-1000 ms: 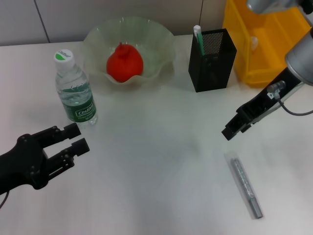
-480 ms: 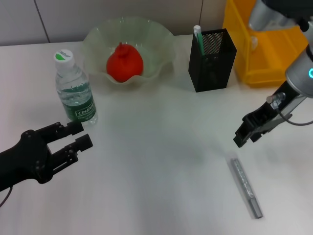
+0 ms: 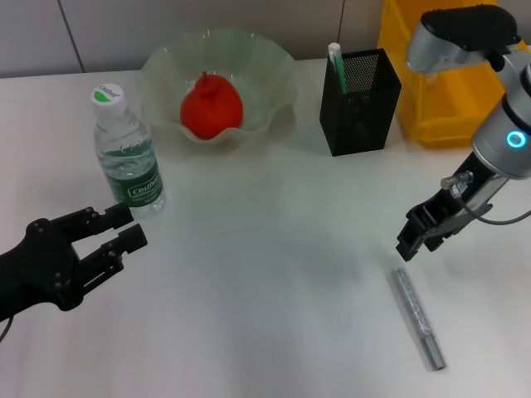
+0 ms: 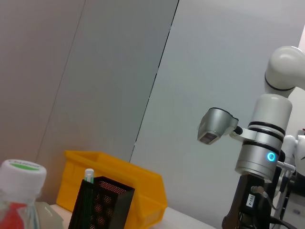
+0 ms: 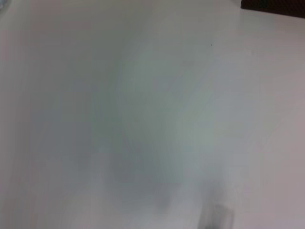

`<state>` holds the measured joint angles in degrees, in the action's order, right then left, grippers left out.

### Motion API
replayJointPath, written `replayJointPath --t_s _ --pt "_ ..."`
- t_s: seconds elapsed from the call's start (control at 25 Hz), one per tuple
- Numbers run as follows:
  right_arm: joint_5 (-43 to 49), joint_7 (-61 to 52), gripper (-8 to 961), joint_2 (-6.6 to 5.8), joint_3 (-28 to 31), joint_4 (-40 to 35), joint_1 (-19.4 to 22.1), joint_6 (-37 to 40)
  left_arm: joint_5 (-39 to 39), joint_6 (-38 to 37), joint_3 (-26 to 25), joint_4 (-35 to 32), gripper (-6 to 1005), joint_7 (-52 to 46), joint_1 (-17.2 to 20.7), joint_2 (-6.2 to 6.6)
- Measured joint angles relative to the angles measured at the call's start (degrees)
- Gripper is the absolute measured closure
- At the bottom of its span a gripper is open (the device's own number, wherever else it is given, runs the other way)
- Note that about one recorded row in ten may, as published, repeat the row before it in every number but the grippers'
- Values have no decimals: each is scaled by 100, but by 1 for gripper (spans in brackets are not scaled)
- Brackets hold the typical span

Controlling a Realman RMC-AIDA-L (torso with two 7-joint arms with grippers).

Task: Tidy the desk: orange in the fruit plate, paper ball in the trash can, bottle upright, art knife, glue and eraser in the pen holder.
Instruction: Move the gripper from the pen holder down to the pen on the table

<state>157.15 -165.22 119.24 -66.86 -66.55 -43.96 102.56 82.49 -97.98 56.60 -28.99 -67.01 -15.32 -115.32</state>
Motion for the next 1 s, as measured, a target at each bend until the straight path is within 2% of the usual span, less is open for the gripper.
replayJointPath --t_s 0.12,0.36,0.4,0.52,0.56,0.8,0.88,1.0 --pt "0 -1 548 2 -78 42 -4 -58 29 -38 25 -8 611 -104 -33 46" --pt "-51 18 547 3 -110 113 5 -193 380 -327 69 -88 606 -256 -129 131" --pt "-59 38 547 3 -110 119 3 -193 633 -659 43 -116 605 -233 -196 166" --pt "-70 95 547 3 -157 131 -42 -179 719 -915 21 -169 602 -213 -215 186" --pt "-75 99 547 3 -176 132 -53 -181 734 -1320 10 -299 601 -208 -217 227" --pt "-492 101 547 -8 -157 318 -65 -321 882 -1649 103 -428 596 -122 -267 289" --pt "-515 61 547 -5 -170 333 -47 -331 945 -1649 110 -429 494 -108 -301 293" --pt "-517 -42 547 11 -238 333 -2 -349 1146 -1623 124 -430 492 31 -416 293"
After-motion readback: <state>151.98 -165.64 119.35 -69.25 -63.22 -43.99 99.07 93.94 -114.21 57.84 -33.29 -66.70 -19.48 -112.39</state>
